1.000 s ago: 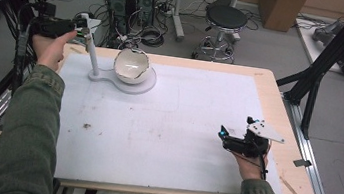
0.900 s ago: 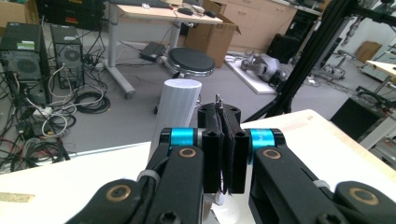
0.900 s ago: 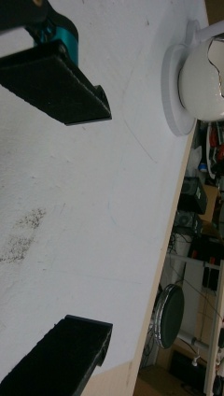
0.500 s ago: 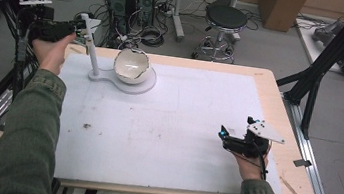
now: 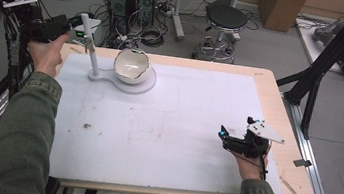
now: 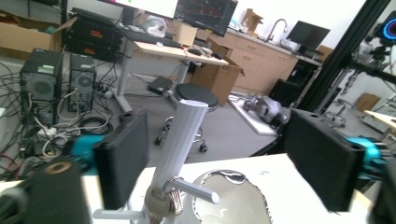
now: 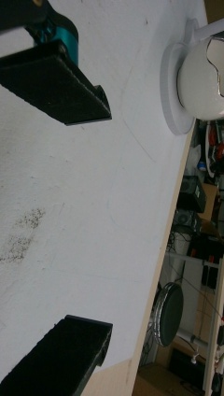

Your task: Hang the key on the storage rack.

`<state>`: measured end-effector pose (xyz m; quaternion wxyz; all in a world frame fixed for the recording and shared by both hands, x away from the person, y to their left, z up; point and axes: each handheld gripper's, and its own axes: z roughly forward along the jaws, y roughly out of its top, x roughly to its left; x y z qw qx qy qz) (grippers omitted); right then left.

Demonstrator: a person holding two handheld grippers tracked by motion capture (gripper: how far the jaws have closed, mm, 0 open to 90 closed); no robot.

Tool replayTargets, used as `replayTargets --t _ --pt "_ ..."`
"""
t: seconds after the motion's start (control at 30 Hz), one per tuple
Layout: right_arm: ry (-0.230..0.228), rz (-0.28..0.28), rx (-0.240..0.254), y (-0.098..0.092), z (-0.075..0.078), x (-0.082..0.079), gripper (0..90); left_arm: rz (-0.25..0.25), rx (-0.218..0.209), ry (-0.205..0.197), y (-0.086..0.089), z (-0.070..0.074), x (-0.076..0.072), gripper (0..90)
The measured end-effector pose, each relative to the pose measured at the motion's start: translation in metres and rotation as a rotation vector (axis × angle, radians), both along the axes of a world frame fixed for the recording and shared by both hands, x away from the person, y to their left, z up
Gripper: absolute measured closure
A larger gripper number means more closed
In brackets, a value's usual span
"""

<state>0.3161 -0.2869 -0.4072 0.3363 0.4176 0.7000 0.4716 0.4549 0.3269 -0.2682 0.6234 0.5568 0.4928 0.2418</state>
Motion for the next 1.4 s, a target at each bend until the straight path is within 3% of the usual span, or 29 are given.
replayTargets --t 0.2,0.37,0.7,0.97,1.4 --pt "0.002 0.0 0.002 -0.001 0.0 0.0 0.5 0.004 0.006 0.002 -0.001 0.002 -0.003 13.3" --pt "0.001 -0.003 0.004 -0.002 0.0 0.0 0.5 -0.005 0.023 0.016 -0.006 0.001 -0.005 1.6" --pt "0.0 -0.002 0.0 -0.001 0.0 0.0 0.5 -0.049 0.061 0.012 -0.015 -0.014 -0.014 1.6" --pt "-0.001 -0.003 -0.001 0.0 0.0 0.001 0.5 -0.039 0.086 -0.027 -0.022 -0.024 -0.026 1.6" --pt "0.002 -0.005 0.004 0.0 0.0 0.0 0.5 -0.03 0.113 -0.053 -0.026 -0.034 -0.043 1.6"
